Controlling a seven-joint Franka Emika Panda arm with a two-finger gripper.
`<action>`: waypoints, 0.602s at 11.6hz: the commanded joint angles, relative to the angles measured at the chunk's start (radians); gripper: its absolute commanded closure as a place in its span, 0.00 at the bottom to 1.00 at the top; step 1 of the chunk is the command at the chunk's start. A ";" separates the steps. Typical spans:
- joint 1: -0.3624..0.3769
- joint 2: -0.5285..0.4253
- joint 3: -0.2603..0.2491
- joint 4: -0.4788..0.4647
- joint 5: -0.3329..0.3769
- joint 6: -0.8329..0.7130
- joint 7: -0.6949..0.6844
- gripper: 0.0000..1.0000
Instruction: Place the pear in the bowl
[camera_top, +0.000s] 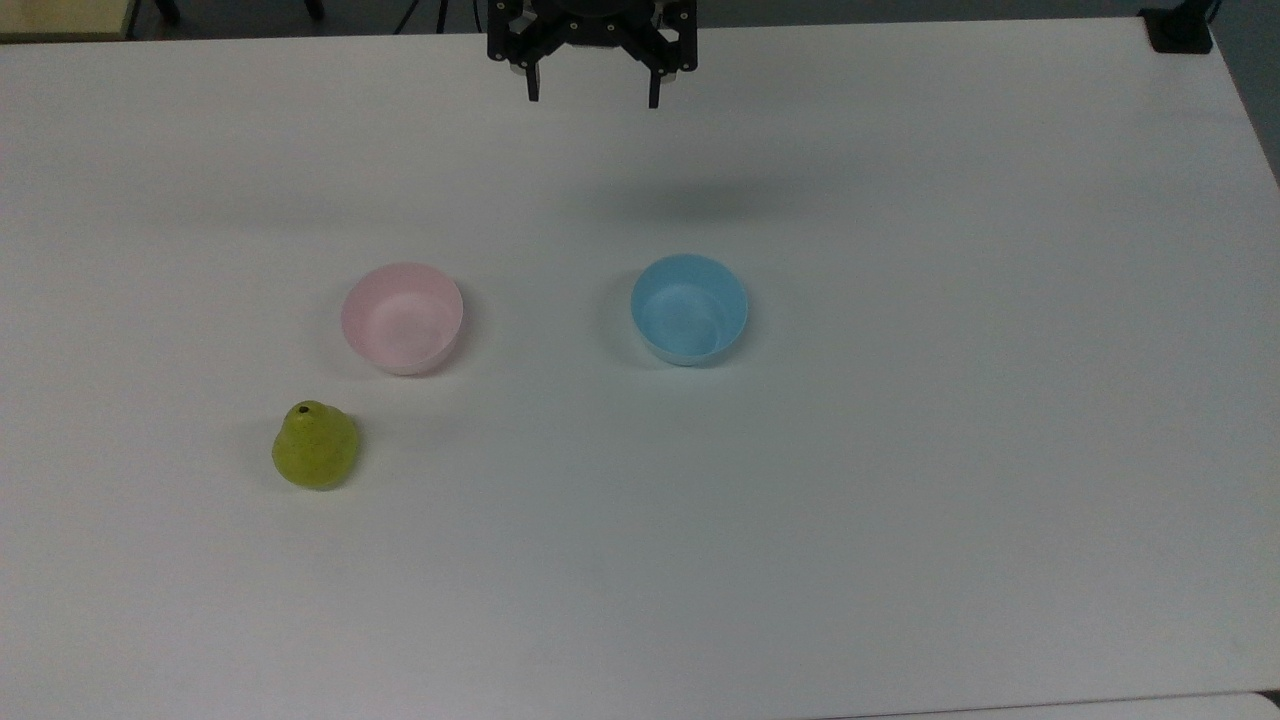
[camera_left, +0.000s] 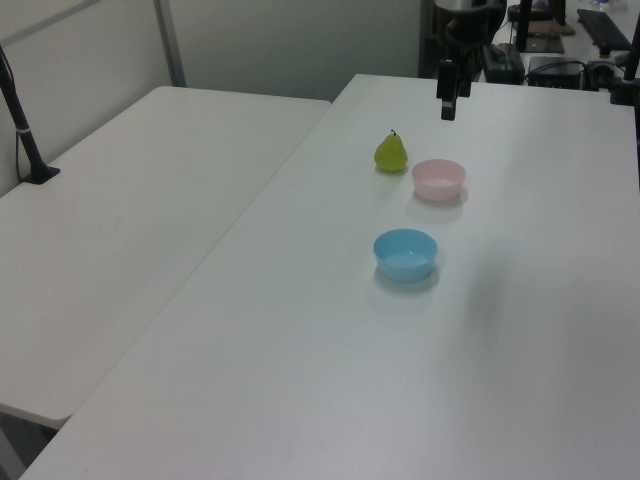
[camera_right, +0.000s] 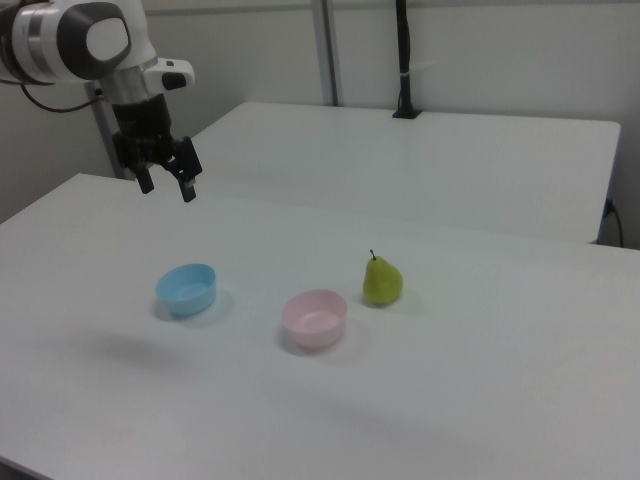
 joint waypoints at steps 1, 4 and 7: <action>0.004 -0.013 -0.011 -0.024 0.004 -0.003 -0.001 0.00; 0.000 -0.010 -0.012 -0.020 0.004 0.000 -0.006 0.00; -0.017 0.004 -0.015 -0.013 0.004 0.035 -0.033 0.00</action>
